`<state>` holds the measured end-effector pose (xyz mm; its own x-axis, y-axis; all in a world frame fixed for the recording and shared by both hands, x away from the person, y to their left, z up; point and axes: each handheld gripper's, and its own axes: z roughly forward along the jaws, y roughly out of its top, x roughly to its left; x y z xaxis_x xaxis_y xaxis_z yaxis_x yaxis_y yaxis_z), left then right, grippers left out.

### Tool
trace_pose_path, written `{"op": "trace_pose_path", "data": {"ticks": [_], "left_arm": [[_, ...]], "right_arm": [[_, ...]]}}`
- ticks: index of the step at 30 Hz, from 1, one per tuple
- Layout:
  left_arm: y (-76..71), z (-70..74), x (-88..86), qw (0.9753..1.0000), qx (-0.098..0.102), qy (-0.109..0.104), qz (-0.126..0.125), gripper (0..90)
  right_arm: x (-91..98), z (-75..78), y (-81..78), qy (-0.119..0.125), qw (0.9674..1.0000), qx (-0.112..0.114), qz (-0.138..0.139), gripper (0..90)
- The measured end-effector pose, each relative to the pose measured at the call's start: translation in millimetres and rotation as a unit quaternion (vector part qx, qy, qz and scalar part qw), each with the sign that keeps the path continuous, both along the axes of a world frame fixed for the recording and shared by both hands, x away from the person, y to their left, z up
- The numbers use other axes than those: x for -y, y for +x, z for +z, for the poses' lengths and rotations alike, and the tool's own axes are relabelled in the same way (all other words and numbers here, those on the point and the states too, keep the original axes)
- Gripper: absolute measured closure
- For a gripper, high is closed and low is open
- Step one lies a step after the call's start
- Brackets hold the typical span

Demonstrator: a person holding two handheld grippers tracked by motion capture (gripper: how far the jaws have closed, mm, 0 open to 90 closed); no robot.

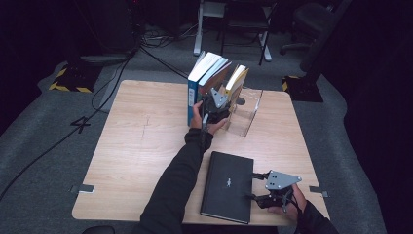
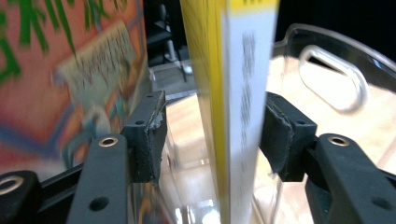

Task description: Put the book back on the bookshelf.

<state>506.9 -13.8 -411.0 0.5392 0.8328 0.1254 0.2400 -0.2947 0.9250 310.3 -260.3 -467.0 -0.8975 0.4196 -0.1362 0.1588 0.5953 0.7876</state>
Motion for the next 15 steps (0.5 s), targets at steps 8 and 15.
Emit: {"op": "trace_pose_path", "data": {"ticks": [8,15], "left_arm": [[-11.1,-19.7,-9.2,0.9991,-0.031,0.016,-0.026,43.4],[-5.3,-49.5,-3.3,0.9930,-0.099,0.055,-0.034,49.4]], "right_arm": [[-3.0,-1.6,-0.9,-0.003,1.0000,-0.004,0.005,32.4],[-3.0,-0.8,-1.7,-0.006,1.0000,-0.002,0.004,32.7]]}}
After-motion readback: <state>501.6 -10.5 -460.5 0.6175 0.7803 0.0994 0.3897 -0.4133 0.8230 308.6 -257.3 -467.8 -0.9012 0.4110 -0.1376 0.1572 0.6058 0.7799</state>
